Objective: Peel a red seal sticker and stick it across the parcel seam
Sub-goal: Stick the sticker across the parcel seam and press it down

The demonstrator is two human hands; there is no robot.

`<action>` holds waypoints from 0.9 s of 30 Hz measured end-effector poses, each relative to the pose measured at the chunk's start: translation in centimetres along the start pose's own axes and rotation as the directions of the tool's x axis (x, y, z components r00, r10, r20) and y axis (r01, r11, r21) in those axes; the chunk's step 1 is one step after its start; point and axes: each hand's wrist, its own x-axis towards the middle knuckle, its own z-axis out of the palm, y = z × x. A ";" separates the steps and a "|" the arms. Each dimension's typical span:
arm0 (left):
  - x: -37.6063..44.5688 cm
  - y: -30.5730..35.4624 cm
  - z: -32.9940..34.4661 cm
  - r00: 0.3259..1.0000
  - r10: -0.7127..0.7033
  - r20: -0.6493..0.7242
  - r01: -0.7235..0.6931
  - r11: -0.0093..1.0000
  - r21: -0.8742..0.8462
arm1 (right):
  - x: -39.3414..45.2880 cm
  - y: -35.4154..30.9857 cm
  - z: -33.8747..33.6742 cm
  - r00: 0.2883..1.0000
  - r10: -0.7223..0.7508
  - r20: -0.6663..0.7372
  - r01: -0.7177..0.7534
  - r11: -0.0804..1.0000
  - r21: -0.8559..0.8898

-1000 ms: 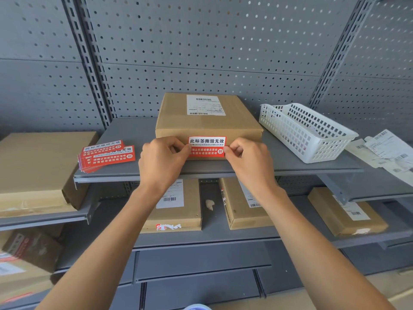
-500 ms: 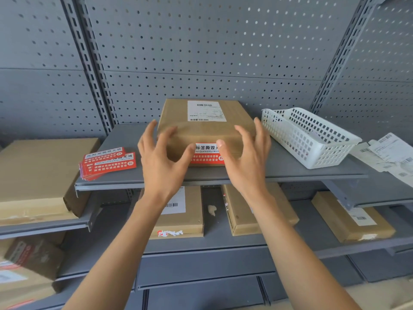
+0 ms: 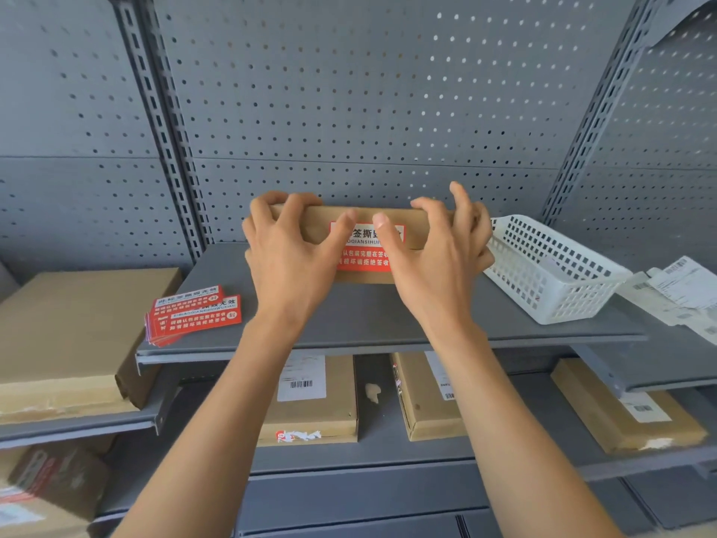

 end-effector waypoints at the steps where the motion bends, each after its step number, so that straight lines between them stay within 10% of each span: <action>1: 0.2 0.1 0.0 1.000 0.005 -0.004 -0.005 1.000 0.009 | 0.2 -0.1 0.0 1.000 0.004 -0.002 -0.004 1.000 -0.008; 27: 1.1 -0.4 -0.8 0.996 0.057 0.065 -0.059 0.998 0.019 | 1.8 0.8 -2.0 0.997 -0.041 0.060 0.035 0.995 0.094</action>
